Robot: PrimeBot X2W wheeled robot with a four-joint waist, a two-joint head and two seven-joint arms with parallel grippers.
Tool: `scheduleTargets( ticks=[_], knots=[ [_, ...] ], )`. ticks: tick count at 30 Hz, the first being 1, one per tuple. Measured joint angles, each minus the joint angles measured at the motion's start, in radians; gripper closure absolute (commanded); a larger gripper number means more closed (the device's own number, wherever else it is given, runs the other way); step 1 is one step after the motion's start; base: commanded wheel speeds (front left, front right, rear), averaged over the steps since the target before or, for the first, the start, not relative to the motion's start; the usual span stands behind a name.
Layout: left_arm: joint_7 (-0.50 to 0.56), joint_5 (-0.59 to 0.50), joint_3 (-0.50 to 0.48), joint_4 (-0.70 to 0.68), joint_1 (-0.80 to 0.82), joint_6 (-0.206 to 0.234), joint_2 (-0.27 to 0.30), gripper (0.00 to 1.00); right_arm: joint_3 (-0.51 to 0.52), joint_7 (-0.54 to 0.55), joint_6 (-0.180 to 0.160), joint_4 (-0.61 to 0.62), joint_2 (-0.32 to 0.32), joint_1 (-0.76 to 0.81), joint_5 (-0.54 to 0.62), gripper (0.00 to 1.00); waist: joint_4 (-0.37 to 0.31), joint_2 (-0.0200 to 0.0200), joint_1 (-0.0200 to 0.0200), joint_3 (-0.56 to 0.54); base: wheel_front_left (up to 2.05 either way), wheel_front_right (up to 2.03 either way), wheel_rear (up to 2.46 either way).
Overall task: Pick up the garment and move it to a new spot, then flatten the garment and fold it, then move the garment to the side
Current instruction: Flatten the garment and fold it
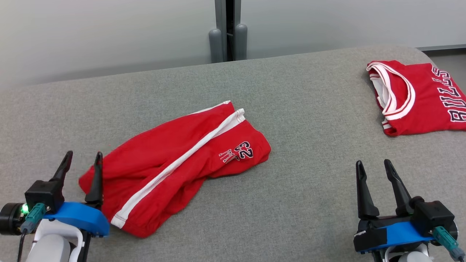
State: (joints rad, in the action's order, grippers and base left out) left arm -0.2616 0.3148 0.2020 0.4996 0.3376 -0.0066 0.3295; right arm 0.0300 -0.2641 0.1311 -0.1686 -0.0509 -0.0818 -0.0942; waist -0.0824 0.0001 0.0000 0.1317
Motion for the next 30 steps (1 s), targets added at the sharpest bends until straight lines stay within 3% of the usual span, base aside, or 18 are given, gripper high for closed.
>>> scheduleTargets(
  ticks=[7, 16, 22, 30],
  knots=[
    [0.000, -0.009, -0.048, -0.076, -0.059, 0.017, -0.045, 0.00, 0.005, 0.000, 0.000, 0.002, 0.000, 0.001, 0.000, 0.00, 0.013, 0.0000, 0.0000, -0.008, 0.00, 0.00, 0.00],
    [-0.001, -0.070, -0.147, -0.266, -0.117, 0.030, -0.149, 0.00, 0.002, 0.000, 0.000, 0.002, 0.000, 0.000, -0.005, 0.00, 0.025, 0.0000, 0.0000, -0.011, 0.00, 0.00, 0.00],
    [-0.001, -0.119, -0.196, -0.321, -0.173, 0.009, -0.212, 0.00, -0.006, 0.000, 0.000, 0.002, 0.000, -0.001, -0.012, 0.00, 0.024, 0.0000, 0.0000, -0.017, 0.00, 0.00, 0.00],
    [-0.001, -0.154, -0.236, -0.322, -0.216, -0.027, -0.254, 0.00, -0.011, 0.000, 0.000, -0.005, 0.000, -0.002, -0.013, 0.00, 0.032, 0.0000, 0.0000, -0.020, 0.00, 0.00, 0.00]
  ],
)
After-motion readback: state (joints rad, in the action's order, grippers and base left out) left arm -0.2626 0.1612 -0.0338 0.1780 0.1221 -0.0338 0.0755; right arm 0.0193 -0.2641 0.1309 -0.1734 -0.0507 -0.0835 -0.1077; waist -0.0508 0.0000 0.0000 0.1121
